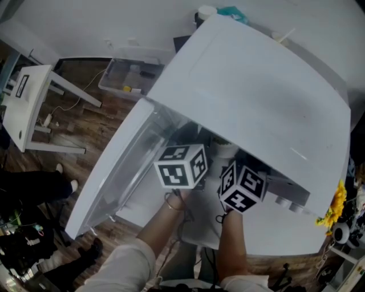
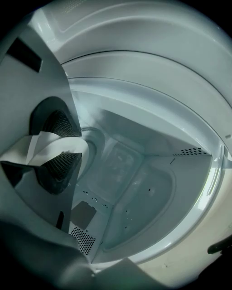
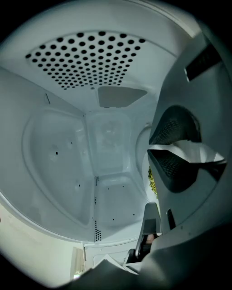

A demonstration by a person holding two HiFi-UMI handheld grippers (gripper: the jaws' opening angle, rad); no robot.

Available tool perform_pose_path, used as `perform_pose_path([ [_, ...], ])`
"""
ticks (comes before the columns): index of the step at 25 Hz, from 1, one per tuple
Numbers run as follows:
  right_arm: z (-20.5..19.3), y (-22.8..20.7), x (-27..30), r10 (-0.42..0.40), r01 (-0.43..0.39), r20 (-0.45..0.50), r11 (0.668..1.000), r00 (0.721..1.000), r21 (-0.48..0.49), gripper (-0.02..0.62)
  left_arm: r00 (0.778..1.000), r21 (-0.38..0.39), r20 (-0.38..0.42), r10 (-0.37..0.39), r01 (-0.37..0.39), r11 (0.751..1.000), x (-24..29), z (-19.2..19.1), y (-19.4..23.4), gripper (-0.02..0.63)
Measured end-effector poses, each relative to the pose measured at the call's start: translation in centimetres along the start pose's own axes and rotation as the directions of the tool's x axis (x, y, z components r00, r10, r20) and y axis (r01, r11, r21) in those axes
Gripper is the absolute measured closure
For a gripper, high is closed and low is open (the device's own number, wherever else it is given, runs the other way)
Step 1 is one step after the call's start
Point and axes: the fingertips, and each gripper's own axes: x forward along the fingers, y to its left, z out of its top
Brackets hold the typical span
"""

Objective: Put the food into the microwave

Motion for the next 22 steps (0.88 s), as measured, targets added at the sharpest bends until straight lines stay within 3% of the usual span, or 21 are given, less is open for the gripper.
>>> perform_pose_path([
  [13, 0.2, 1.1, -1.6, 0.038, -0.037, 0.029, 0.998, 0.999, -0.052, 0.548, 0.996, 0.019, 0.064, 0.057, -0.058, 0.998, -0.9, 0.4, 0.0, 0.483],
  [17, -0.4, 2.4, -3.9, 0.094, -0.092, 0.026, 0.992, 0.995, -0.081, 0.548, 0.996, 0.026, 0.069, 0.062, -0.064, 0.998, -4.1, -0.6, -0.2, 0.483],
  [22, -1.9, 3.6, -7.5, 0.186, -0.187, -0.021, 0.977, 0.982, -0.106, 0.551, 0.998, 0.103, 0.033, 0.059, -0.062, 0.993, -8.9, -3.3, -1.3, 0.485],
])
